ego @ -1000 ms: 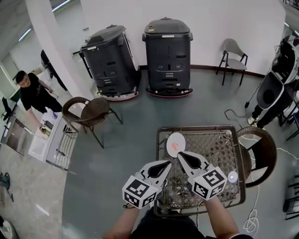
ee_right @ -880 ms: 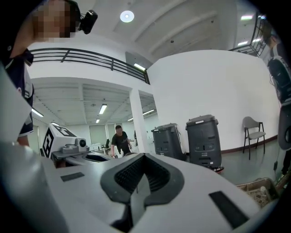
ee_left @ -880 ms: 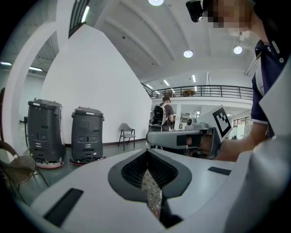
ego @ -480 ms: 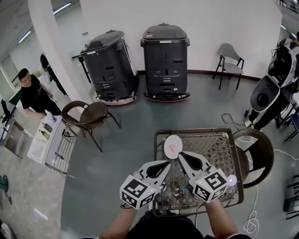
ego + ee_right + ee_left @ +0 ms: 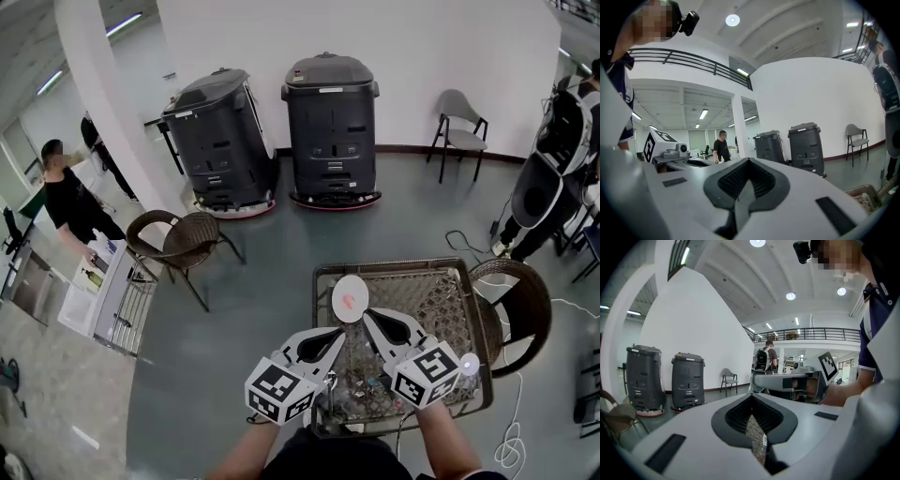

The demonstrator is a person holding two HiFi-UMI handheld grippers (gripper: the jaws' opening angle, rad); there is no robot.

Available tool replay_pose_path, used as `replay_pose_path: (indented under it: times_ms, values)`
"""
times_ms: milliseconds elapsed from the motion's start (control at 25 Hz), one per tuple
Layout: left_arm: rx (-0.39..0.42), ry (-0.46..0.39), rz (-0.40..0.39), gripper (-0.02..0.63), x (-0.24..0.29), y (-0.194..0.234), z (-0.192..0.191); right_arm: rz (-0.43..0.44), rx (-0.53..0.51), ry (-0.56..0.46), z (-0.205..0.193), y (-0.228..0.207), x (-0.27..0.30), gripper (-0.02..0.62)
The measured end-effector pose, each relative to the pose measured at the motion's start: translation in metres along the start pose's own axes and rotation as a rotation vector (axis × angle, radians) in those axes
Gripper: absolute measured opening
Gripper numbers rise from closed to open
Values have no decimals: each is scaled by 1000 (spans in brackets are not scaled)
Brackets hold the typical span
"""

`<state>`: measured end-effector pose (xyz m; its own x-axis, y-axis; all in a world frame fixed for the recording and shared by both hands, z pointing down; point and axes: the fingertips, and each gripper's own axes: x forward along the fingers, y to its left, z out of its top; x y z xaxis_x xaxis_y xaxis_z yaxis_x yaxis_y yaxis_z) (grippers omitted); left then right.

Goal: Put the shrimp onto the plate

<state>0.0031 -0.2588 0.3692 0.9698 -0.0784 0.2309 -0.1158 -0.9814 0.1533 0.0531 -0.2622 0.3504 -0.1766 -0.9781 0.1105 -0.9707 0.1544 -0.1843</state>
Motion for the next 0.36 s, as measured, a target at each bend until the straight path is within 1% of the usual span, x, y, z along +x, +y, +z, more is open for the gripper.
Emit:
replay_pose_path:
  times_ms: [360]
  values:
    - [-9,2,10,9,-5,-2,-4,-21,-4,10,-3,1,-4,6]
